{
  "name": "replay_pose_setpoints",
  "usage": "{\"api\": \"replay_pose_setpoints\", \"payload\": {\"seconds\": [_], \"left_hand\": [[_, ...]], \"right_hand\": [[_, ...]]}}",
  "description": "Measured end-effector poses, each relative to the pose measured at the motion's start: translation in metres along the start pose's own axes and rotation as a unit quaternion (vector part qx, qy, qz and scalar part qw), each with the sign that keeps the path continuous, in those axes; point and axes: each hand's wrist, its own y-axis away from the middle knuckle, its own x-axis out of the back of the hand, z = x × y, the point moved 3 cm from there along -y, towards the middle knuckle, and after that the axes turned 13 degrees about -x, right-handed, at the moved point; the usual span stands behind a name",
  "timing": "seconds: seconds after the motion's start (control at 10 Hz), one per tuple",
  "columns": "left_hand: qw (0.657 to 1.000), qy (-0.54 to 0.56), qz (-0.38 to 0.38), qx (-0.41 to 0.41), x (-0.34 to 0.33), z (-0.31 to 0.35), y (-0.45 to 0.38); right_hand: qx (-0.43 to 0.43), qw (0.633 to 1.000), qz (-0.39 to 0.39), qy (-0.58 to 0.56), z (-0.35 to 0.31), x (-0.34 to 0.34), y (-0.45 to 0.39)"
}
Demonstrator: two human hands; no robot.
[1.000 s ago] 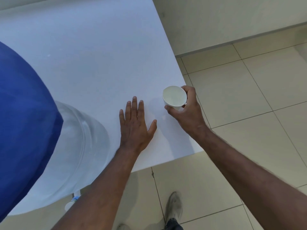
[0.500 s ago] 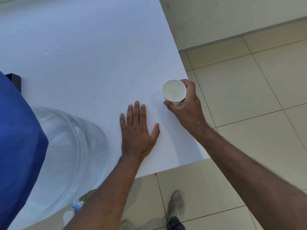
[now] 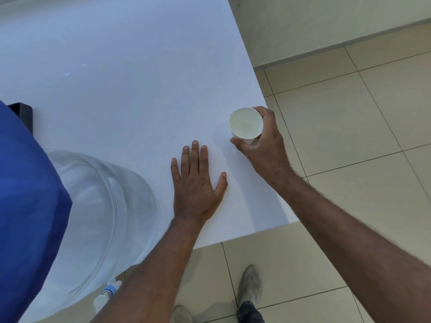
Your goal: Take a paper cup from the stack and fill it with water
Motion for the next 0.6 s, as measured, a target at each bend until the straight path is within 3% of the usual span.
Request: {"api": "replay_pose_setpoints", "payload": {"seconds": [0.3, 0.5, 0.6], "left_hand": [[1.000, -0.003, -0.007, -0.003, 0.001, 0.000, 0.000], [1.000, -0.009, -0.015, -0.008, 0.006, 0.003, 0.000], [1.000, -0.005, -0.008, -0.010, 0.011, 0.002, -0.001]], "right_hand": [[-0.014, 1.000, -0.023, 0.005, 0.000, 0.003, 0.006], [0.026, 0.995, -0.008, 0.092, 0.010, 0.015, 0.025], [0.068, 0.978, 0.023, 0.196, 0.019, 0.023, 0.034]]}}
